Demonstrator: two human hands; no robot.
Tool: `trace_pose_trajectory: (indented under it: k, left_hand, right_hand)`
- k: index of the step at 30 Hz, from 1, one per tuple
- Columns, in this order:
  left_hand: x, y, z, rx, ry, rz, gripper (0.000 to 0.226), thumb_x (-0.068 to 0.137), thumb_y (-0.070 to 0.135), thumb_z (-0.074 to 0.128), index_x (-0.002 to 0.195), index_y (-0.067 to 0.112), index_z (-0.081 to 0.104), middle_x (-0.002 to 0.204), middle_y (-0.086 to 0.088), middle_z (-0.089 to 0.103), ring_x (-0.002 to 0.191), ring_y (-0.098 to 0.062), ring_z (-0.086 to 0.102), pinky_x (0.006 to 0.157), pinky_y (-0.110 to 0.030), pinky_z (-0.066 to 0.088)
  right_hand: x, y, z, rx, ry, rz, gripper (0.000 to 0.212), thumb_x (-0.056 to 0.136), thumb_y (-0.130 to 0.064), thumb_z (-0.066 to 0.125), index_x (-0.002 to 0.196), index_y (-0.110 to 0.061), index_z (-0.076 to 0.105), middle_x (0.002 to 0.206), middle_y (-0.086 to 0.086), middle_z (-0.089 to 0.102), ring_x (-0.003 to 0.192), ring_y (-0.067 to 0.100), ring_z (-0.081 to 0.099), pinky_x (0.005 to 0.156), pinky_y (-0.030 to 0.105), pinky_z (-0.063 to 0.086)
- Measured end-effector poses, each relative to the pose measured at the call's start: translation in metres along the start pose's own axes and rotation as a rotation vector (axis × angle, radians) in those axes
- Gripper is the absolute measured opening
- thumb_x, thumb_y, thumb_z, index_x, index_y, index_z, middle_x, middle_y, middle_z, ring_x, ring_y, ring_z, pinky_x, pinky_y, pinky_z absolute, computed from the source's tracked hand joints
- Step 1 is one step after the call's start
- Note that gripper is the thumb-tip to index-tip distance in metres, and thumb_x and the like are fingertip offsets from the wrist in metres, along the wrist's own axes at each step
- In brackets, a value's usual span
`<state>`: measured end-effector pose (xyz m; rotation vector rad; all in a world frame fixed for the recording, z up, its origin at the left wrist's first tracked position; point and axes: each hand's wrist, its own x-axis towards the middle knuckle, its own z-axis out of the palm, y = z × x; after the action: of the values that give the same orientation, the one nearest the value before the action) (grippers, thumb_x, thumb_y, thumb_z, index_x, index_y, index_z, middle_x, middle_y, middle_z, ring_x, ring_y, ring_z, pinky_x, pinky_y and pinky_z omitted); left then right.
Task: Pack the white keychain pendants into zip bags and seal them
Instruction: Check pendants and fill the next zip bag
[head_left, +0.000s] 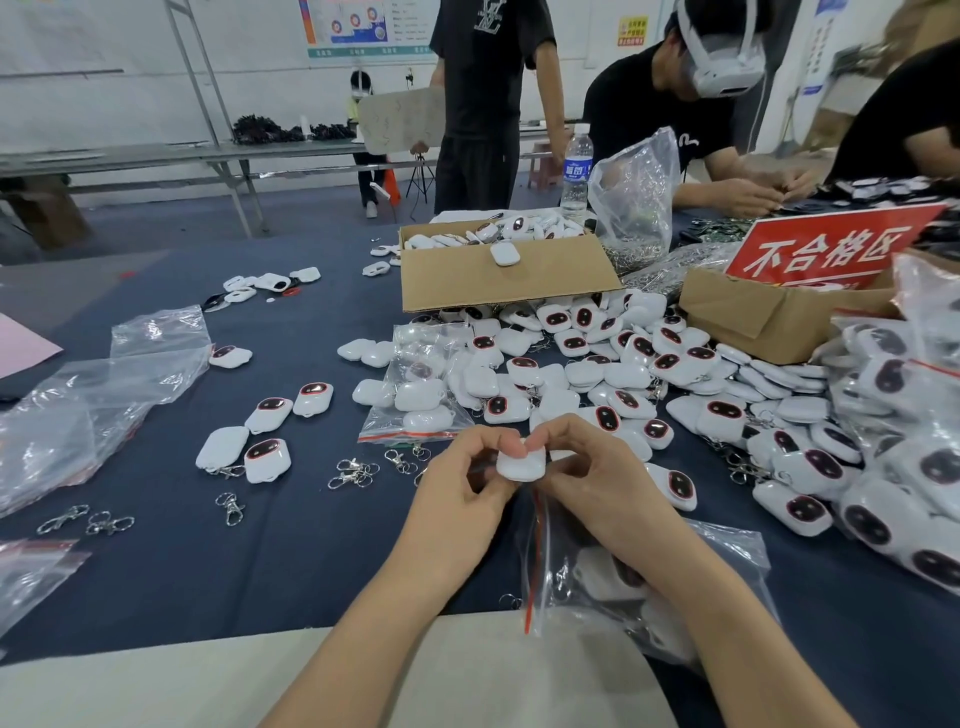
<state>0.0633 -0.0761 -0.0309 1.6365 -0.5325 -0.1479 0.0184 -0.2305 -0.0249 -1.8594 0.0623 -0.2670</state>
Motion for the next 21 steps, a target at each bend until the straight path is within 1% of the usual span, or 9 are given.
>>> trace_pose_trajectory:
  k: [2,5,7,9,11,15,17,19,21]
  left_hand:
    - [0.0,-0.001,-0.001,-0.015,0.005,-0.023,0.027,0.096,-0.008,0.058,0.091,0.019,0.061,0.113,0.012,0.074,0.107,-0.007,0.069,0.095,-0.02,0.051]
    - [0.001,-0.002,-0.004,-0.048,0.016,-0.062,0.031,0.096,-0.014,0.05,0.088,0.015,0.053,0.108,0.007,0.077,0.105,-0.008,0.07,0.094,-0.023,0.052]
    - [0.001,-0.001,-0.005,-0.062,0.017,-0.088,0.034,0.094,-0.015,0.05,0.086,0.018,0.051,0.098,0.008,0.078,0.09,-0.006,0.07,0.081,-0.018,0.051]
    - [0.001,-0.001,-0.005,-0.059,0.034,-0.115,0.039,0.092,-0.012,0.054,0.081,0.025,0.053,0.078,0.014,0.069,0.073,-0.007,0.057,0.068,-0.019,0.045]
    - [0.002,0.0,-0.005,-0.06,0.054,-0.143,0.043,0.09,-0.01,0.056,0.077,0.031,0.056,0.07,0.011,0.059,0.073,-0.009,0.049,0.073,-0.029,0.041]
    - [0.0,0.003,-0.005,-0.125,0.041,-0.162,0.031,0.088,-0.006,0.055,0.085,0.025,0.058,0.08,0.002,0.064,0.083,-0.018,0.054,0.088,-0.048,0.047]
    - [-0.001,0.006,-0.004,-0.181,0.009,-0.148,0.016,0.084,0.01,0.061,0.09,0.024,0.06,0.09,-0.004,0.068,0.089,-0.021,0.06,0.101,-0.055,0.047]
    - [-0.002,0.007,-0.004,-0.217,-0.015,-0.141,0.019,0.079,0.027,0.066,0.098,0.025,0.063,0.098,-0.01,0.071,0.091,-0.028,0.063,0.102,-0.056,0.047]
    - [0.0,0.008,-0.003,-0.227,0.01,-0.119,0.017,0.088,0.028,0.062,0.105,0.026,0.067,0.103,-0.012,0.072,0.087,-0.032,0.064,0.095,-0.05,0.056]
  right_hand:
    - [0.0,0.0,0.0,0.004,0.01,0.004,0.028,0.089,-0.012,0.071,0.088,-0.04,0.066,0.09,-0.016,0.071,0.061,0.002,0.057,0.054,0.014,0.043]
    - [0.001,-0.001,0.0,0.005,0.005,0.01,0.024,0.083,-0.022,0.081,0.092,-0.041,0.068,0.091,-0.017,0.068,0.066,0.002,0.059,0.06,0.016,0.048]
    - [0.001,0.0,0.001,-0.002,0.0,0.02,0.021,0.08,-0.029,0.083,0.09,-0.041,0.069,0.085,-0.011,0.068,0.066,0.002,0.057,0.063,0.018,0.048]
    - [0.002,0.001,0.001,0.007,0.006,0.033,0.016,0.08,-0.033,0.083,0.088,-0.038,0.071,0.082,-0.005,0.069,0.066,0.004,0.054,0.064,0.02,0.046]
    - [0.002,0.001,0.002,0.007,0.01,0.044,0.013,0.081,-0.036,0.082,0.087,-0.036,0.071,0.083,-0.002,0.071,0.066,0.004,0.054,0.065,0.021,0.046]
    - [0.002,0.002,0.002,0.004,0.003,0.043,0.013,0.081,-0.043,0.081,0.087,-0.041,0.069,0.083,-0.003,0.072,0.063,0.001,0.053,0.057,0.013,0.044]
    - [0.003,0.002,0.002,0.006,0.01,0.031,0.014,0.081,-0.047,0.079,0.089,-0.042,0.068,0.083,-0.003,0.071,0.064,0.002,0.054,0.061,0.017,0.045]
    - [0.003,0.003,0.002,0.011,0.014,0.026,0.014,0.082,-0.05,0.076,0.09,-0.043,0.068,0.083,-0.003,0.071,0.066,0.004,0.056,0.066,0.024,0.048]
    - [0.003,0.003,0.002,0.013,0.007,0.014,0.014,0.083,-0.054,0.072,0.093,-0.045,0.067,0.084,-0.01,0.072,0.066,0.001,0.056,0.066,0.024,0.048]
